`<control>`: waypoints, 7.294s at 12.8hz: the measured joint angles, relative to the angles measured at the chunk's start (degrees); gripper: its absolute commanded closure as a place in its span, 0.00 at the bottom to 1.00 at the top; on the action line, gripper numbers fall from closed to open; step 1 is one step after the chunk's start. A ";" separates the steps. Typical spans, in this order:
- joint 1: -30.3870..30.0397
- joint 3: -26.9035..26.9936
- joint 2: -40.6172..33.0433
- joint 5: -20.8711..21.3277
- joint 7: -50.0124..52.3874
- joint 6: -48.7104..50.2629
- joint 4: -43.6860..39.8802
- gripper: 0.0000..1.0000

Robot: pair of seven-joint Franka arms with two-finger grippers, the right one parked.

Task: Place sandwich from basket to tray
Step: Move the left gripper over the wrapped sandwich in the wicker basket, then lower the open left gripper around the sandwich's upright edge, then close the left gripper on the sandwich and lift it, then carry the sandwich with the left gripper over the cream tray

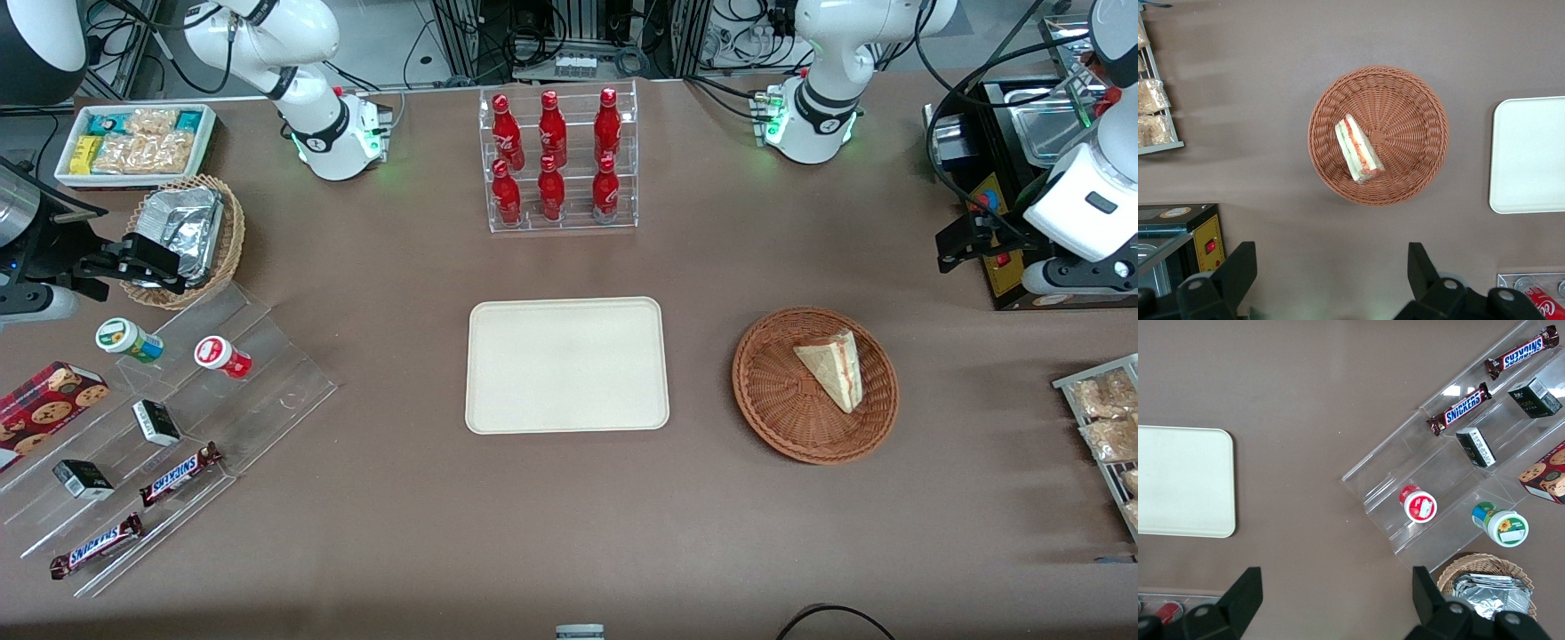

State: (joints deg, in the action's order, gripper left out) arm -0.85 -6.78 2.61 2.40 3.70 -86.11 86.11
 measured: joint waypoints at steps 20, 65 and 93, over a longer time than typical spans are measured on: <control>-1.74 1.16 -3.73 -3.60 1.96 -29.36 34.11 0.00; -1.66 -2.96 8.66 -4.96 28.45 -54.28 43.09 1.00; 22.23 -9.83 15.02 1.15 36.60 -42.40 24.49 1.00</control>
State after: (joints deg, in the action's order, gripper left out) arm 21.37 -16.61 17.63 3.56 40.30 -128.50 110.60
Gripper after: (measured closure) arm 0.863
